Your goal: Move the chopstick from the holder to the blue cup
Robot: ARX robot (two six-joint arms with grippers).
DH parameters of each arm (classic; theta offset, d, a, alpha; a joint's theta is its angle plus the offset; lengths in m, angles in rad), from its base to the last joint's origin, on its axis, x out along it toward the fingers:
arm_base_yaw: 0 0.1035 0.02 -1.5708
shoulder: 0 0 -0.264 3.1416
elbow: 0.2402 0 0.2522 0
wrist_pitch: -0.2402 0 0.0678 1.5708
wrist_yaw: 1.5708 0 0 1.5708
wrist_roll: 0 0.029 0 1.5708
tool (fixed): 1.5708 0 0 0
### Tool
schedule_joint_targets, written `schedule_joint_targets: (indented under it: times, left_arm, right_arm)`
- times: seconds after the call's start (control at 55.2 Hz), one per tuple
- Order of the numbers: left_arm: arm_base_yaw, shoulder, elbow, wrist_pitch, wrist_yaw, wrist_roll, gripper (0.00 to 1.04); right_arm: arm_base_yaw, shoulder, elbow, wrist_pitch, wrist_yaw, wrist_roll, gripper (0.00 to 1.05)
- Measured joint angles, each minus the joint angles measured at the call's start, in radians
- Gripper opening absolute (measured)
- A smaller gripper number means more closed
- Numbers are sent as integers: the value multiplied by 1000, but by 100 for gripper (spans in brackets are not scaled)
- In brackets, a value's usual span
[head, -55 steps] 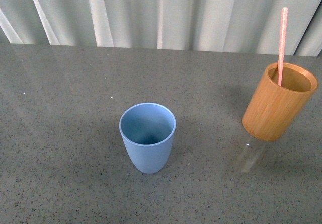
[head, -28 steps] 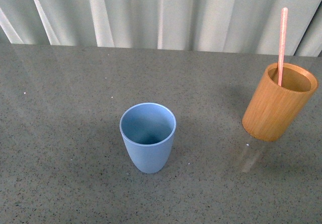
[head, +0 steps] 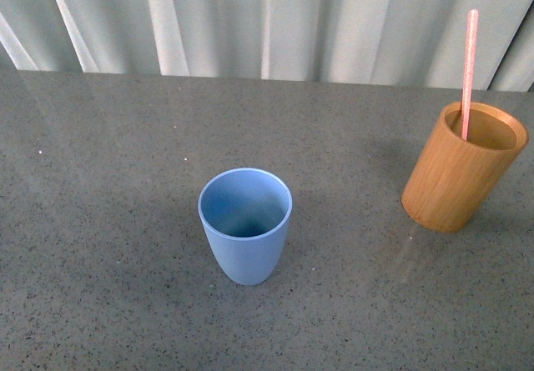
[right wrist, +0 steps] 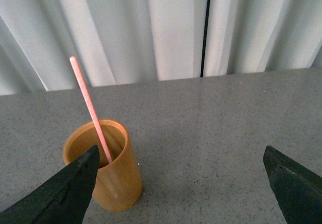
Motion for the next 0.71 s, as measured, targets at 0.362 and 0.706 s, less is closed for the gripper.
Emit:
schedule_joint_targets:
  times: [0.362,0.706]
  left_arm:
    - [0,0,0,0,0,0,98]
    - [0,0,0,0,0,0,98]
  right_arm:
    - [87,389,179,142,-52,-32,95]
    - [140,542,332,139,-18,-92,95]
